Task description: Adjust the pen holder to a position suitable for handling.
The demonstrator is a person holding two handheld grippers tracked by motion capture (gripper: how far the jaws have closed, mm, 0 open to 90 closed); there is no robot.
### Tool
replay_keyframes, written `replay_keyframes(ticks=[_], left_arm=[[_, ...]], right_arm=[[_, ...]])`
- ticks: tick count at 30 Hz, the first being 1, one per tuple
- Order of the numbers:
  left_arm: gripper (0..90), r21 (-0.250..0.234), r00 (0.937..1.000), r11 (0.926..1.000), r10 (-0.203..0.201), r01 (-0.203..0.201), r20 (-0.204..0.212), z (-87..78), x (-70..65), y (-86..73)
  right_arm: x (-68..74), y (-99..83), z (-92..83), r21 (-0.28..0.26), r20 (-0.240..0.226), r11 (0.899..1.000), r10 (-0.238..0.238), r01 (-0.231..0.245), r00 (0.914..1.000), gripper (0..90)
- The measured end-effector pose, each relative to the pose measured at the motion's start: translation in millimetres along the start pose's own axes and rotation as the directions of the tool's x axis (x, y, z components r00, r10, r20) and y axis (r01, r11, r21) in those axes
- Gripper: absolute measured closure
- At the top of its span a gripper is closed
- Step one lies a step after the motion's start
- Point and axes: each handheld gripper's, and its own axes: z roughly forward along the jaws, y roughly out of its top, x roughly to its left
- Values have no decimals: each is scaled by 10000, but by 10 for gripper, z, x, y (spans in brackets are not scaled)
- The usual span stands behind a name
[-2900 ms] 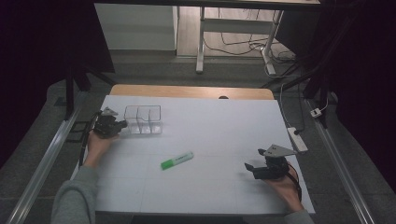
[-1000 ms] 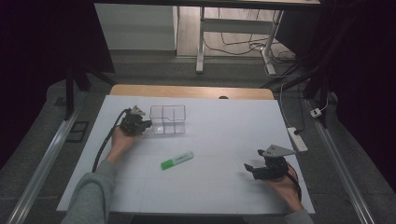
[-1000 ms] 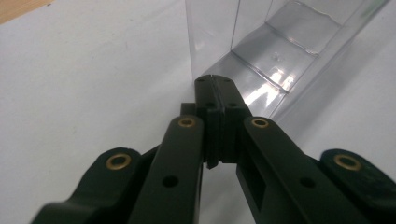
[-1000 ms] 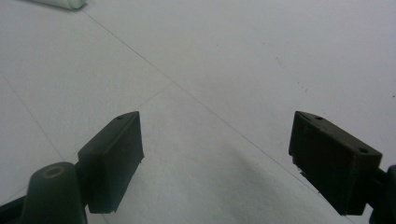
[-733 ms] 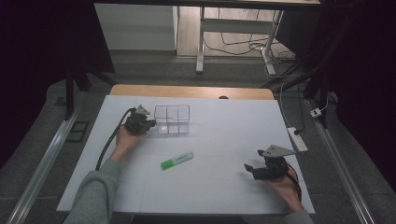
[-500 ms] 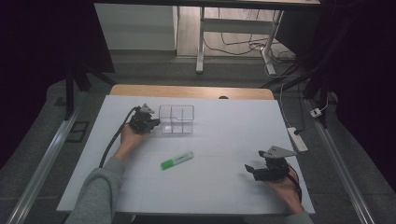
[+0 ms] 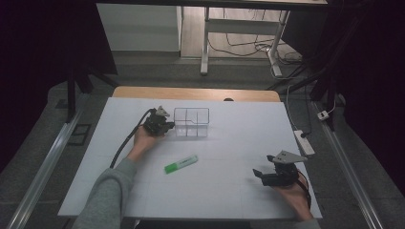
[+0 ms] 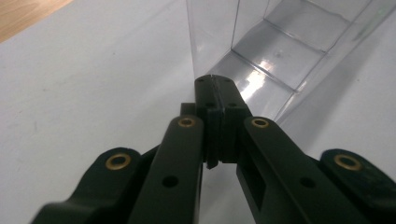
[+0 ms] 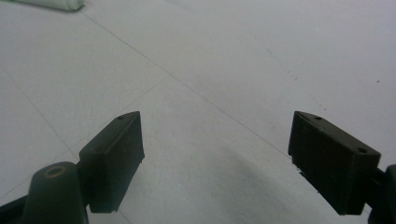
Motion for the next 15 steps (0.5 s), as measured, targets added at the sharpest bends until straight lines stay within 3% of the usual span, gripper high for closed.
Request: replay_keyframes(ticks=[15], left_arm=[[885, -21, 9995, 9998, 185, -184, 250, 79, -93, 86]], right_arm=[[-9, -7, 4, 44, 24, 10000, 7, -7, 10000, 178]])
